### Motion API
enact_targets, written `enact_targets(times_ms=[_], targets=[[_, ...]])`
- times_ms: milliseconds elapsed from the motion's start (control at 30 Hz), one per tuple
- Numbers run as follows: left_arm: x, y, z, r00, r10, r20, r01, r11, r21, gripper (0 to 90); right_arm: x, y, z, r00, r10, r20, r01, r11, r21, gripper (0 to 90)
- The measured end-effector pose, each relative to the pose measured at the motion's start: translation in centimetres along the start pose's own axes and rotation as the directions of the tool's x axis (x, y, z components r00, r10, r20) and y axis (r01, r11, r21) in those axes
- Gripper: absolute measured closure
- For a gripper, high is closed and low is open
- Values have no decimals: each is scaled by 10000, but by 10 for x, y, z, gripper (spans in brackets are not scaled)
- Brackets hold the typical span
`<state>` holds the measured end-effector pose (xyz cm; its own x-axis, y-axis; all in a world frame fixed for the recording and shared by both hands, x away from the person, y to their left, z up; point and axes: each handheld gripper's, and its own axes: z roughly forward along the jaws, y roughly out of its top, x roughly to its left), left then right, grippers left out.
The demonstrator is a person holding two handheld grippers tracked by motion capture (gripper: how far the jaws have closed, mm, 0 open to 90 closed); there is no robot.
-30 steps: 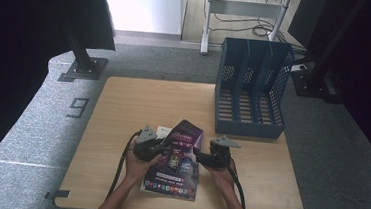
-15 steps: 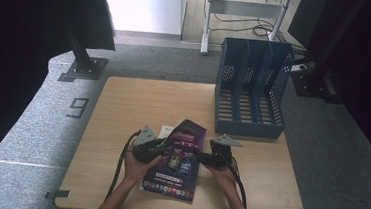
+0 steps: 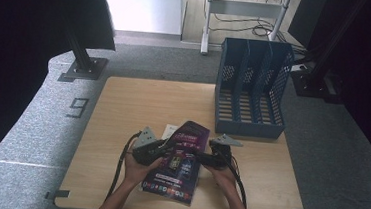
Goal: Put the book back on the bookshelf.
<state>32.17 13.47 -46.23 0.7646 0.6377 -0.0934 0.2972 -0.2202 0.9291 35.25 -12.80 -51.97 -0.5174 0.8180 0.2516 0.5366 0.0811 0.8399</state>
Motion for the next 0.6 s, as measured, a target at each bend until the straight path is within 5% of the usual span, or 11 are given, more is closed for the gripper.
enact_targets(times_ms=[367,600], targets=[[-6,3,-3,9998,186,87,-185,9998,-79,855,0,0,1,9999,52,-144,-51,9999,87,141],[1,-2,1,10000,-70,63,70,10000,32,855,0,-1,3,9999,-16,-159,21,9996,286,164]])
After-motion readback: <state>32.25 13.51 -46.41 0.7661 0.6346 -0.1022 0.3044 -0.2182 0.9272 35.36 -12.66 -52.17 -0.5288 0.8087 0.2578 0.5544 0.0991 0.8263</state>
